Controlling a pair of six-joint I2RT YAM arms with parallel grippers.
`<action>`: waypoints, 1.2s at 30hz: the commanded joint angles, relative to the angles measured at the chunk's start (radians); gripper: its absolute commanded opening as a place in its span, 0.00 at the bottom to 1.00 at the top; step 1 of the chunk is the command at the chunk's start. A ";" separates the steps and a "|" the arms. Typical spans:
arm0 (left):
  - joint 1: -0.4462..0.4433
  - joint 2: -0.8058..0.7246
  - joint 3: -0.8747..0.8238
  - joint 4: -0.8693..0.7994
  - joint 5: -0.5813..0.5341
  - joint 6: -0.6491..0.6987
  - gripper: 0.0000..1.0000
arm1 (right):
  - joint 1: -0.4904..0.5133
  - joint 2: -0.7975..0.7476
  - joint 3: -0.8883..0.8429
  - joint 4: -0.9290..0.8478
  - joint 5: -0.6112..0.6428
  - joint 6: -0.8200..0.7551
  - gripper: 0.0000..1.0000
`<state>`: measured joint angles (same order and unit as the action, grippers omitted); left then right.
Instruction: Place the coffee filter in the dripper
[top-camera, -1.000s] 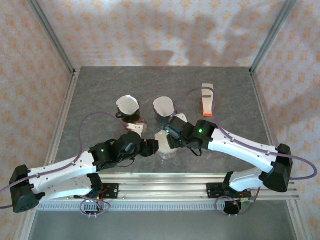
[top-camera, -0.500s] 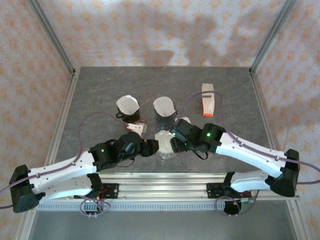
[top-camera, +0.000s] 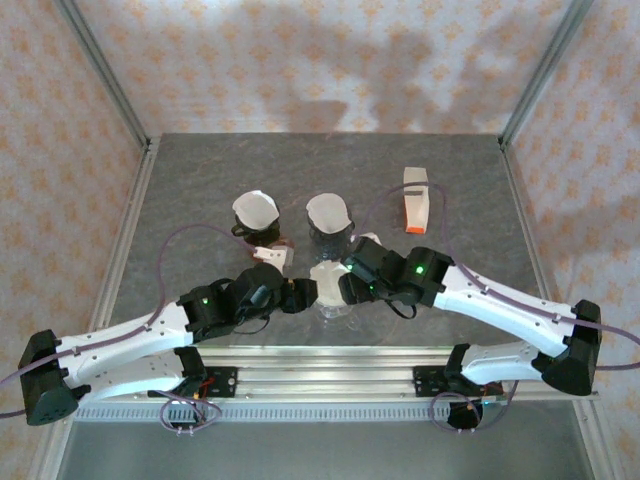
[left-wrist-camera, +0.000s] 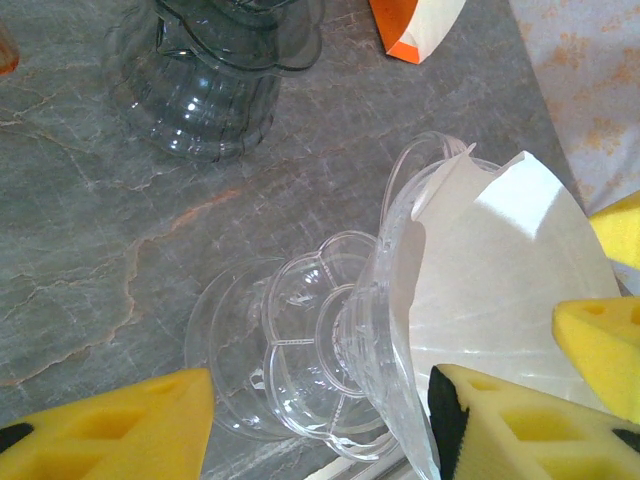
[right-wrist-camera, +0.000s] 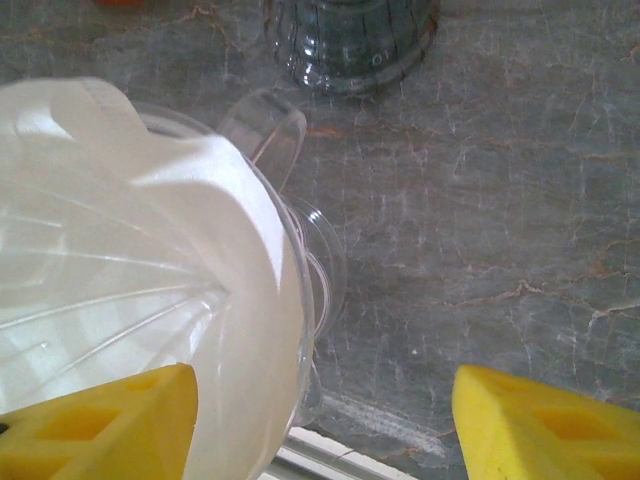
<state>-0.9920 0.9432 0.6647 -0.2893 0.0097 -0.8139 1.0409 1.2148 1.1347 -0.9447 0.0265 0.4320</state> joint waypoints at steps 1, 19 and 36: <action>0.010 0.003 0.002 -0.026 -0.033 -0.001 0.60 | -0.016 0.046 0.073 0.023 0.032 -0.034 0.69; 0.010 0.007 0.003 -0.023 -0.029 -0.001 0.60 | -0.091 0.201 0.166 0.023 0.029 -0.085 0.70; 0.010 0.003 -0.004 -0.018 -0.029 -0.003 0.60 | -0.091 0.049 0.073 -0.029 -0.025 -0.049 0.68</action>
<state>-0.9920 0.9432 0.6647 -0.2893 0.0078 -0.8139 0.9524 1.3190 1.2457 -0.9272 0.0032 0.3622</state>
